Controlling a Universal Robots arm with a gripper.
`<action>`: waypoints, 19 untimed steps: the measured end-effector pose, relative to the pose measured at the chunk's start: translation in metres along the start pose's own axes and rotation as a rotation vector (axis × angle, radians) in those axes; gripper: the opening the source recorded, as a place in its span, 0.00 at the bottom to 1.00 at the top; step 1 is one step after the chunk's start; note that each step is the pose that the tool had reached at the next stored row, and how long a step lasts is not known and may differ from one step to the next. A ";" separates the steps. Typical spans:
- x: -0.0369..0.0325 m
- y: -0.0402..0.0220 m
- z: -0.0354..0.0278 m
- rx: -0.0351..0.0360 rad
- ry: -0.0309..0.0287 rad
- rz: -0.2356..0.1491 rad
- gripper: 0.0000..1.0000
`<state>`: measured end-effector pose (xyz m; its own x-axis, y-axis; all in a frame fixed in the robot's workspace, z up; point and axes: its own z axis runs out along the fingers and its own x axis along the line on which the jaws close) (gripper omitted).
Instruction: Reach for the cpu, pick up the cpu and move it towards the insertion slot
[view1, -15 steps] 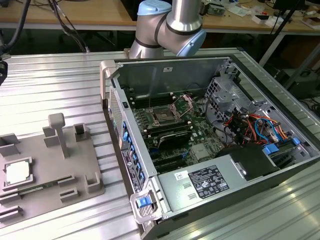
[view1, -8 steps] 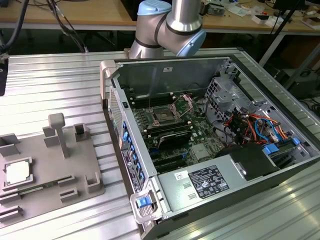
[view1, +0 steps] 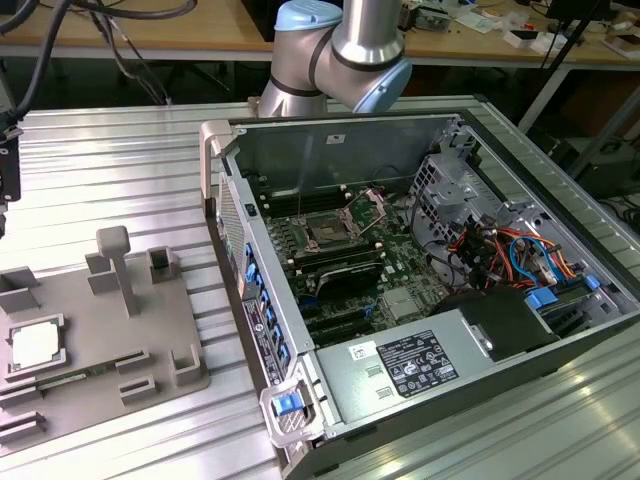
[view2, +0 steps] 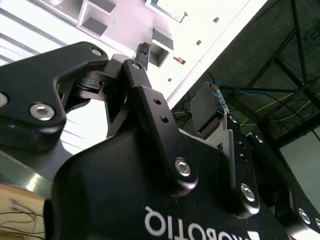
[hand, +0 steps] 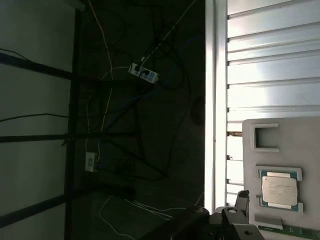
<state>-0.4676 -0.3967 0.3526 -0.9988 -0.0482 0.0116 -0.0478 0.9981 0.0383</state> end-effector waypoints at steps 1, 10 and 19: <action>0.0014 0.0000 0.0022 0.0000 0.0001 -0.005 0.60; 0.0027 -0.0021 0.0258 0.0016 0.0007 -0.016 0.68; 0.0027 -0.0041 0.0360 0.0017 0.0012 -0.016 0.68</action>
<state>-0.4706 -0.3996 0.3165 -0.9979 -0.0641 0.0122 -0.0636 0.9973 0.0368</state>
